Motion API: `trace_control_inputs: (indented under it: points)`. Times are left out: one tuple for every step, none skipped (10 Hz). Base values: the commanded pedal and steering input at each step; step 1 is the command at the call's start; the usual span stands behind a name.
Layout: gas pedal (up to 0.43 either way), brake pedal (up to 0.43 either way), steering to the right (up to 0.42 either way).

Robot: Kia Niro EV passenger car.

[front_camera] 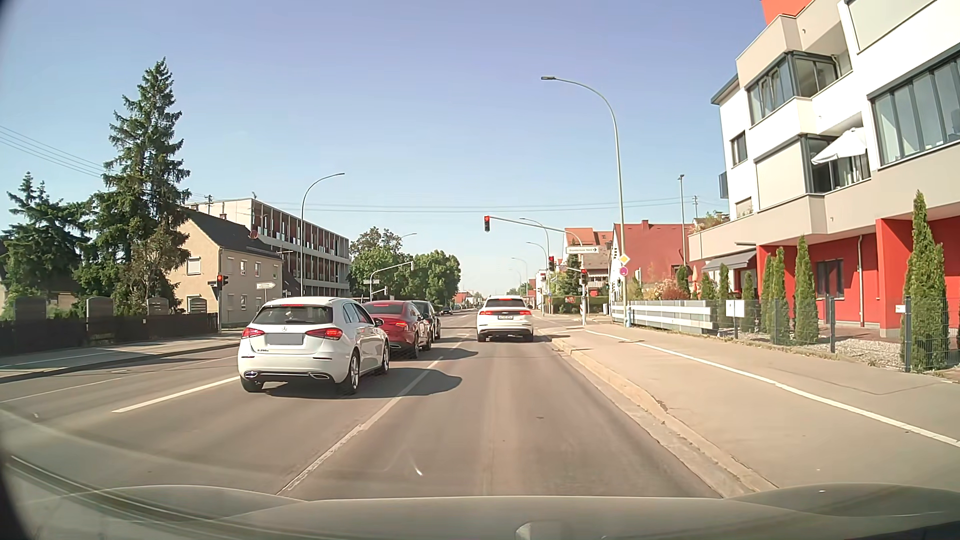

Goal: Follow the waypoints while adhering to traffic rules and regulations

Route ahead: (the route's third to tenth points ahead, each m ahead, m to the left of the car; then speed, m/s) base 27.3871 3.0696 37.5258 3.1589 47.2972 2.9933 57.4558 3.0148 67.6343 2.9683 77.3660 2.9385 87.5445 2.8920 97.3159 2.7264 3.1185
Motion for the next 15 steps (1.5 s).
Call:
trace_control_inputs:
  points:
    - [0.0, 0.024, -0.004]
    - [0.0, 0.03, -0.004]
    - [0.0, 0.049, -0.003]
    - [0.0, 0.079, -0.003]
    - [0.0, 0.098, -0.003]
    - [0.0, 0.085, -0.001]
    - [0.0, 0.085, 0.001]
    - [0.0, 0.085, 0.003]
    - [0.0, 0.085, 0.004]
    - [0.0, 0.091, 0.005]
    - [0.0, 0.091, 0.005]
    - [0.0, 0.091, 0.005]
    - [0.0, 0.098, 0.005]
    - [0.0, 0.091, 0.006]
    - [0.0, 0.091, 0.006]
